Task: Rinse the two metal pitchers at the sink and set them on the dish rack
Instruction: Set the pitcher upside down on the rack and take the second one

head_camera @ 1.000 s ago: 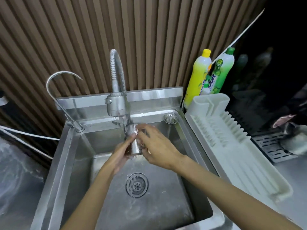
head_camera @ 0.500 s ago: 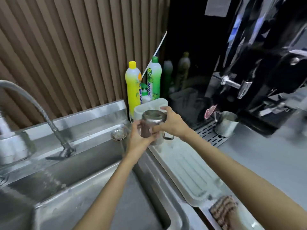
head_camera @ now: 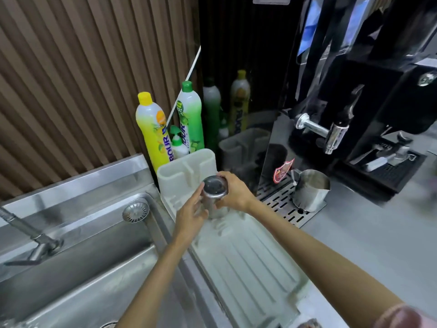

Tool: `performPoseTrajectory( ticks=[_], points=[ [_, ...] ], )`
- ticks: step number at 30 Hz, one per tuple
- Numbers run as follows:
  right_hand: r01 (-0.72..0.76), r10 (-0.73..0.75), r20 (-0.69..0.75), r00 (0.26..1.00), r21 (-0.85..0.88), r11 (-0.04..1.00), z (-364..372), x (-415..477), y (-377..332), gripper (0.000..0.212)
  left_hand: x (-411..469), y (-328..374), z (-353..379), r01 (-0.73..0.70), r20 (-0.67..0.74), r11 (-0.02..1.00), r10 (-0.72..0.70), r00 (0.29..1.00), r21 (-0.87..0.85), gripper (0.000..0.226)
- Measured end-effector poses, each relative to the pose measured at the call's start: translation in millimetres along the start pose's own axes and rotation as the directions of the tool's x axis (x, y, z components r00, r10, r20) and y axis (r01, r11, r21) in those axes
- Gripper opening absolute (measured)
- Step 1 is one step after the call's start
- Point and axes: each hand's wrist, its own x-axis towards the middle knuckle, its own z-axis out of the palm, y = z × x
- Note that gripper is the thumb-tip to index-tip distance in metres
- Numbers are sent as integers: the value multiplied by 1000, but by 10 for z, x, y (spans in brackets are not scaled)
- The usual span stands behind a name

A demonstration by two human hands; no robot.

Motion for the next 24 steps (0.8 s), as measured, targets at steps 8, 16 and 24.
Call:
performPoseTrajectory(
  ticks=[8, 16, 24],
  points=[
    [23, -30, 74, 997, 93, 995, 266, 33, 289, 91, -45, -96, 15, 3, -73, 956, 19, 997, 293, 62],
    [41, -40, 166, 985, -5, 999, -261, -364, 420, 43, -143, 450, 751, -463, -17, 782, 516, 856, 417, 33],
    [-283, 262, 138, 955, 161, 946, -1064, -1032, 1084, 25, 384, 1037, 1752, -667, 578, 542, 357, 734, 511, 77]
  ],
)
